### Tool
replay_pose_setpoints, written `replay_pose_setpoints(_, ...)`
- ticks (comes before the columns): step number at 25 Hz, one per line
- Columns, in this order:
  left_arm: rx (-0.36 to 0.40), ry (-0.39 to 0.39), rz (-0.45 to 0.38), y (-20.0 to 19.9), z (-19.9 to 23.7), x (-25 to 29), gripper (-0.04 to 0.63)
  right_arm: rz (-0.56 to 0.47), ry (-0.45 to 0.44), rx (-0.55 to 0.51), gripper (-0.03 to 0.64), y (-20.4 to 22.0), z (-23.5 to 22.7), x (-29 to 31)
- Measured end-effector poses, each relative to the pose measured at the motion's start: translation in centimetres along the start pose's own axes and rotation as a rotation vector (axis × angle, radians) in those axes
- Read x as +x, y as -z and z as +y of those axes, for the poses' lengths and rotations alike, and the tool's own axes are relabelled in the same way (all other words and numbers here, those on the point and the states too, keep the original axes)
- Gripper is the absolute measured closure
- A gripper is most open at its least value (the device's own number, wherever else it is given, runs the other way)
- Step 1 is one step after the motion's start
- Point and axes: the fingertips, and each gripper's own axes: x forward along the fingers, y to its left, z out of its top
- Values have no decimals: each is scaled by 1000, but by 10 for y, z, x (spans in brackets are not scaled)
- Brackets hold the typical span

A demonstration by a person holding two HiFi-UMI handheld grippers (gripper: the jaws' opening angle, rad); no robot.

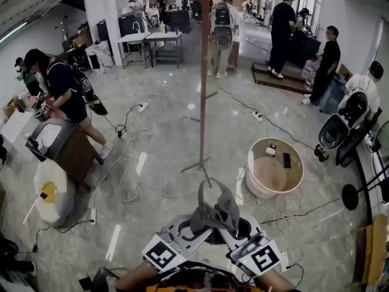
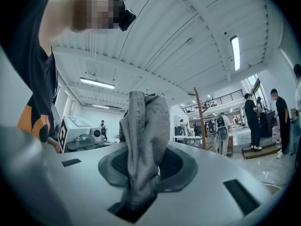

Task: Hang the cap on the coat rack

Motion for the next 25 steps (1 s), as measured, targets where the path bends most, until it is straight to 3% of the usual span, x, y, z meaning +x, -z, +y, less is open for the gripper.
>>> replay_pose_setpoints(6,5,-2,12,4,10,15,489,2,0,15,508,6,-18,4)
replay_pose_setpoints(12,4,4,16,14,49,35,489,11,6,15,509,17,-50,33)
replay_pose_setpoints(25,29,53,-15,10,217,63,492,29,48,-39,514,23,-129,182)
